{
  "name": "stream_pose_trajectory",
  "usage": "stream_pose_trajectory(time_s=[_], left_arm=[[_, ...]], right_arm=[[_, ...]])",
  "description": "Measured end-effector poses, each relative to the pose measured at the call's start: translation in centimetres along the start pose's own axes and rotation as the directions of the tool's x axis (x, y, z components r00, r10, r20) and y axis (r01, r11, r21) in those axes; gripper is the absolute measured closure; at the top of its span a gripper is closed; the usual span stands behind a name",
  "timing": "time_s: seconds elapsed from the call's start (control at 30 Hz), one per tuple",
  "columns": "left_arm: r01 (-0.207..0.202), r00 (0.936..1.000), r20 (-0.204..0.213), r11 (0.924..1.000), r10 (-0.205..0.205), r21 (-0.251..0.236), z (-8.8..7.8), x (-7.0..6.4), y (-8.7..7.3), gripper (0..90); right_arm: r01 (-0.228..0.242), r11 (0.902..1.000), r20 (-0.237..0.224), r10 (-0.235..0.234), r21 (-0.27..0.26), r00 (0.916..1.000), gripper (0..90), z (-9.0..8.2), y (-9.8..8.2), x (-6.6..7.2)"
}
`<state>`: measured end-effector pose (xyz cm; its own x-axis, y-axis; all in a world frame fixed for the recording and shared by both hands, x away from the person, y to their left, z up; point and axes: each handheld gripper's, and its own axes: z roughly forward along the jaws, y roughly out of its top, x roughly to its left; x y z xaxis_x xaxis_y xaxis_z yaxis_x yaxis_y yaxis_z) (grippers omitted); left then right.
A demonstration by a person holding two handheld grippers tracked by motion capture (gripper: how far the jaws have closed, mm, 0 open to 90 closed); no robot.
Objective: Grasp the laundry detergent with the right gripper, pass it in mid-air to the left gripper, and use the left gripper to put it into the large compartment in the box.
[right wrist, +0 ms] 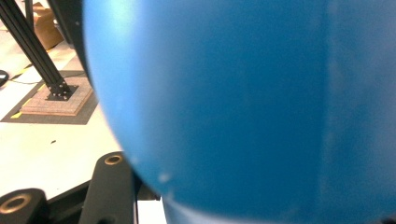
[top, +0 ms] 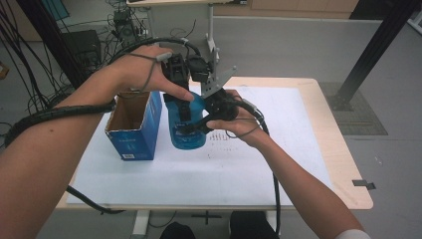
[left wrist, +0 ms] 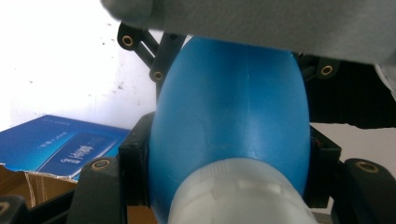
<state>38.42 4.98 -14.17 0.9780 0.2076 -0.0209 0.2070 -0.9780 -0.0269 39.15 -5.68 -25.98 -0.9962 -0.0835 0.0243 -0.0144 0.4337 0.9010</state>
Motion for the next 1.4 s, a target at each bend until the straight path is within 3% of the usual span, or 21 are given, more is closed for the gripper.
stream_pose_trajectory(time_s=[0.83,1.0,1.07,1.4], left_arm=[[0.011,0.9998,-0.015,0.9999,-0.011,-0.004,-0.15,-0.14,-0.02,36.7],[0.01,0.9999,-0.013,0.9999,-0.01,-0.006,-0.08,-0.09,-0.06,36.9],[0.014,0.9998,-0.011,0.9999,-0.014,-0.001,0.09,-0.09,-0.02,36.9],[0.025,0.9997,0.0,0.9997,-0.025,0.004,0.3,-0.01,-0.08,37.1]], right_arm=[[0.002,1.0,0.006,-0.001,-0.009,1.0,43.5,0.0,0.03,-0.02],[-0.02,0.9998,-0.003,0.02,-0.004,0.9998,43.5,-0.08,0.01,0.08],[0.001,1.0,0.001,-0.001,-0.003,1.0,43.4,0.07,-0.01,-0.04],[-0.018,0.9998,-0.021,0.017,-0.004,0.9996,43.2,0.35,-0.22,-0.02]])
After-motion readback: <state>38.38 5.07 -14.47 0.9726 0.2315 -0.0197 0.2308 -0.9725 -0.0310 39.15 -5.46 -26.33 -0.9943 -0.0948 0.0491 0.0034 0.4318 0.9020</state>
